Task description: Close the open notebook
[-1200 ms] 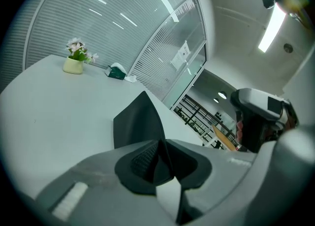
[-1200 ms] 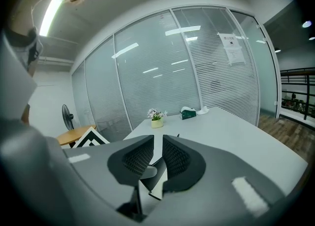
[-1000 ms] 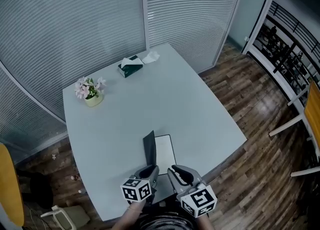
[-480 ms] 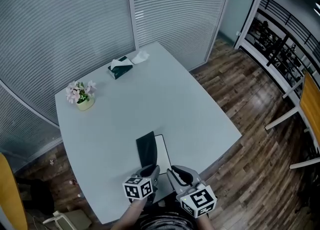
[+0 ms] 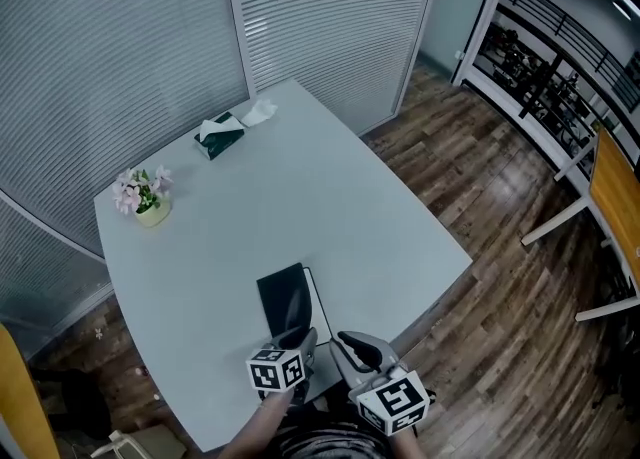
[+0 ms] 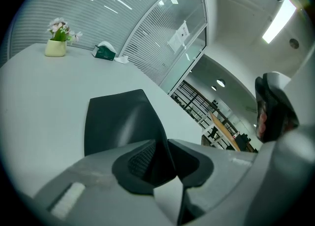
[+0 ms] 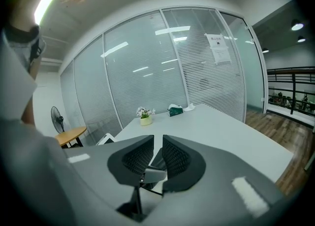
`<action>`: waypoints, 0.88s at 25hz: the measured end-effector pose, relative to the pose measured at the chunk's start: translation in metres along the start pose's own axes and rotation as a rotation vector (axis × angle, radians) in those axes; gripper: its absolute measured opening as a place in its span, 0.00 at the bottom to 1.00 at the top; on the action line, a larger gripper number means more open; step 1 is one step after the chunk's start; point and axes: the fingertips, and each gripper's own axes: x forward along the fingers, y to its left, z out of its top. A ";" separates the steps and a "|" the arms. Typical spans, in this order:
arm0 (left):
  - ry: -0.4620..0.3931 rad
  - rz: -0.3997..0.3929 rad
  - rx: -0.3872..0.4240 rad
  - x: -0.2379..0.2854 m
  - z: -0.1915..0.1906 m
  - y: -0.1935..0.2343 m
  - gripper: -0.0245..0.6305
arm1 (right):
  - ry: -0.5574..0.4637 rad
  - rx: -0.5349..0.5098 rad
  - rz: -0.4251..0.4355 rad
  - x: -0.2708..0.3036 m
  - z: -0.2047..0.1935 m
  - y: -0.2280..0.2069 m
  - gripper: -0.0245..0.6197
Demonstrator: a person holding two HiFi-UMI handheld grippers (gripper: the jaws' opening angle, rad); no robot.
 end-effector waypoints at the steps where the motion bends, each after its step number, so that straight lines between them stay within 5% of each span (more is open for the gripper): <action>1: 0.007 0.004 0.003 0.003 -0.001 0.000 0.16 | 0.000 0.003 -0.004 -0.001 0.000 -0.002 0.12; 16: 0.059 0.074 -0.008 0.037 -0.020 0.002 0.21 | 0.002 0.028 -0.047 -0.018 -0.006 -0.026 0.12; 22: 0.050 0.068 0.050 0.047 -0.026 -0.007 0.31 | 0.006 0.028 -0.045 -0.020 -0.008 -0.029 0.12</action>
